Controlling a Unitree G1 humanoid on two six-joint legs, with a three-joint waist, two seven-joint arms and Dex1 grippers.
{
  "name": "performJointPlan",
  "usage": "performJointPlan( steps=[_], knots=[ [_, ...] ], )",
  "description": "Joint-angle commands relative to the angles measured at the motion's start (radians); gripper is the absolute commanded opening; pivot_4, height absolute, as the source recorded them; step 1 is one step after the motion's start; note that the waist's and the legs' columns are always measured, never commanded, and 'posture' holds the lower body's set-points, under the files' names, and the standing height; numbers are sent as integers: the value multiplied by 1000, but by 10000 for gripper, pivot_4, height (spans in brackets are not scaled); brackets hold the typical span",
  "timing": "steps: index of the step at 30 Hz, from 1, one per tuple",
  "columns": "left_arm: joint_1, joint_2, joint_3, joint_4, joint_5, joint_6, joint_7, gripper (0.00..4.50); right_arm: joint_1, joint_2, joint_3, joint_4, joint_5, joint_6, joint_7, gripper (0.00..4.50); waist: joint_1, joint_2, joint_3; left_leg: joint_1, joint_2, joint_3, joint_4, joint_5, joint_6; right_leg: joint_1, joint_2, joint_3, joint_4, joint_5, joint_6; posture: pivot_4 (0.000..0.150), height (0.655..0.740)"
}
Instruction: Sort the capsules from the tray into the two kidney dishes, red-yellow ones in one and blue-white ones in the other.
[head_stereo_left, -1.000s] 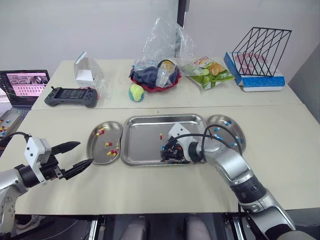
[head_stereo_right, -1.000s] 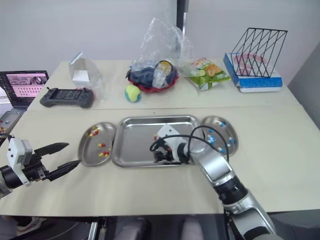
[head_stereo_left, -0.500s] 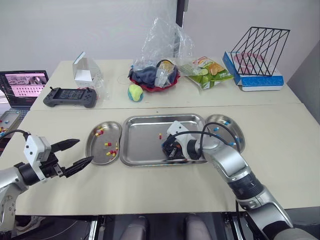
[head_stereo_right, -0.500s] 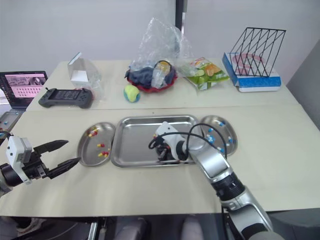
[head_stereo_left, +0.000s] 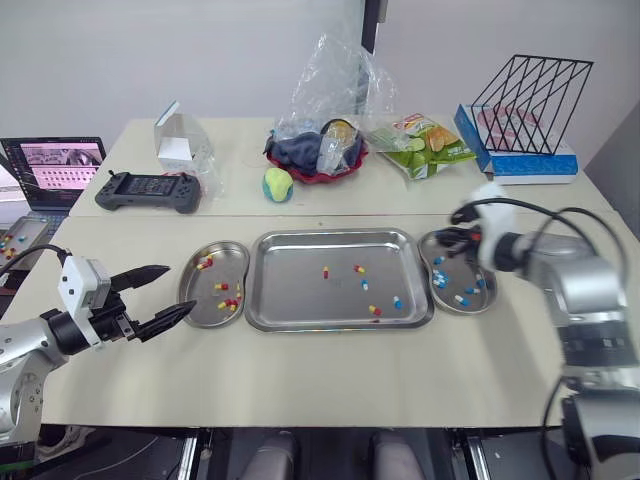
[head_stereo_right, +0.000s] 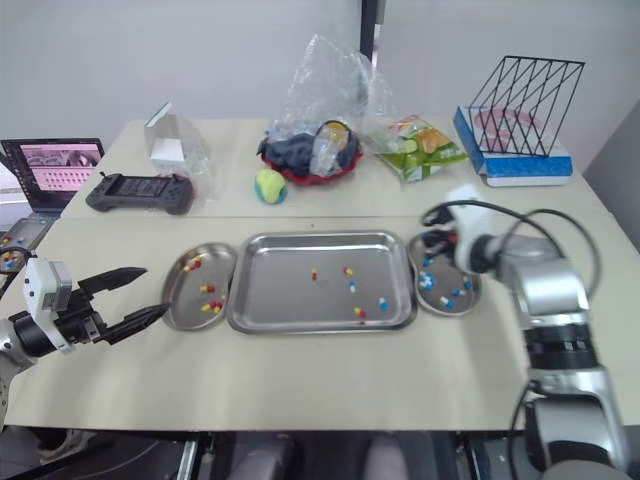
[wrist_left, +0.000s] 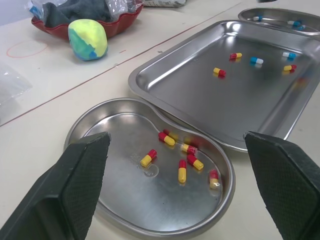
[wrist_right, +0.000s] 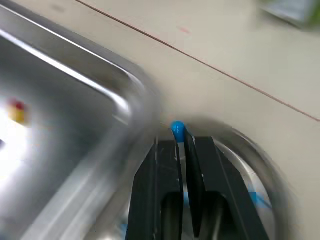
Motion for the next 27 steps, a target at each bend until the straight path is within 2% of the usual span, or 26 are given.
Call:
performJointPlan(
  steps=[1,9,17,22,27],
  knots=[
    [-30,20,0,2,-12,-2,-15,45000,31,-11,-8,-5,8,-27,23,115,-17,0,0,1,1,2,0,0,1,0,0,0,0,1,-1,1500,7400],
    [-44,18,-19,17,7,-3,-24,45000,76,-20,-13,-46,14,-18,46,115,-22,0,0,1,1,6,0,-1,2,-1,0,2,0,1,-2,1500,7400],
    [-48,4,-29,9,-2,-1,-17,45000,63,-27,-43,-54,12,-28,38,27945,-13,0,0,1,1,6,0,-1,2,-1,0,2,0,2,-1,1500,7400],
    [-50,-9,-29,22,1,-16,-10,45000,29,-18,-117,-27,38,-156,44,44675,-14,0,0,1,1,6,0,-1,1,-1,0,2,0,2,-1,1500,7400],
    [-45,-21,-12,34,-1,-24,2,45000,29,-28,-233,106,49,-335,22,44675,-11,0,0,1,1,6,0,-1,1,0,0,2,0,2,-1,1500,7400]
  ],
)
